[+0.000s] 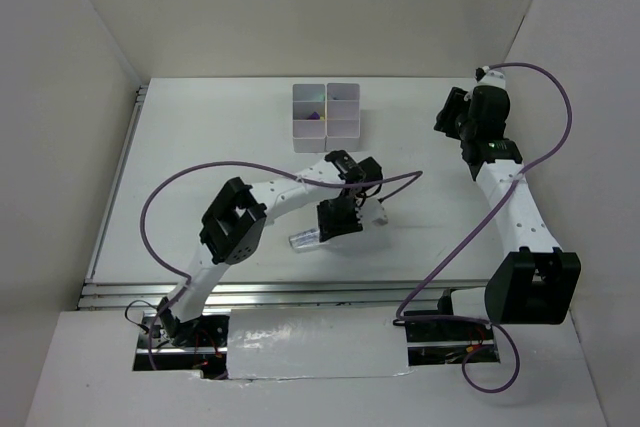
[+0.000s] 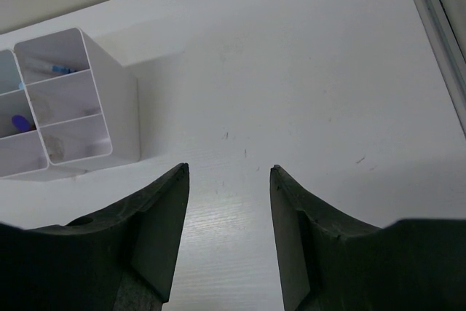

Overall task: Sort the stationery into containers
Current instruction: Pick up the stationery from the corner of the board, then place the stationery in the storage box.

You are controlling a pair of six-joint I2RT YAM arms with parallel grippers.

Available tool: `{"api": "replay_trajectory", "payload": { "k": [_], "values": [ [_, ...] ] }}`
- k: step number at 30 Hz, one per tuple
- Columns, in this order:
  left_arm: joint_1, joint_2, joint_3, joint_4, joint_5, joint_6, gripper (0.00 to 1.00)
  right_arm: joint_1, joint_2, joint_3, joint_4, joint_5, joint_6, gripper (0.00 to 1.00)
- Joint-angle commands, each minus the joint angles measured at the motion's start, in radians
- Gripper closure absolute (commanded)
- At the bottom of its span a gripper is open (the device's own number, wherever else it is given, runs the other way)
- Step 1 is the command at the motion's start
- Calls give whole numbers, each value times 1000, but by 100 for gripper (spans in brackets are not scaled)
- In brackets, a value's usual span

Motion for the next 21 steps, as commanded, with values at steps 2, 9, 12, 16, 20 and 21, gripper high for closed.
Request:
{"api": "replay_trajectory", "payload": {
  "k": [2,9,12,16,20,21],
  "values": [
    [55,-96,184,-7,37,61,100,-7,-15,47,10,4,-5,45],
    [303,-220,265,285,319,-78,100,-8,2,74,13,13,15,44],
    [421,-326,99,632,442,-217,100,-8,11,83,18,4,17,44],
    [512,-397,-135,1087,454,-388,100,1,31,91,10,-18,17,44],
    [527,-383,-211,1420,420,-410,100,15,51,102,10,-24,14,44],
    [527,-359,-209,1447,410,-369,100,21,57,108,10,-22,11,44]
  ]
}}
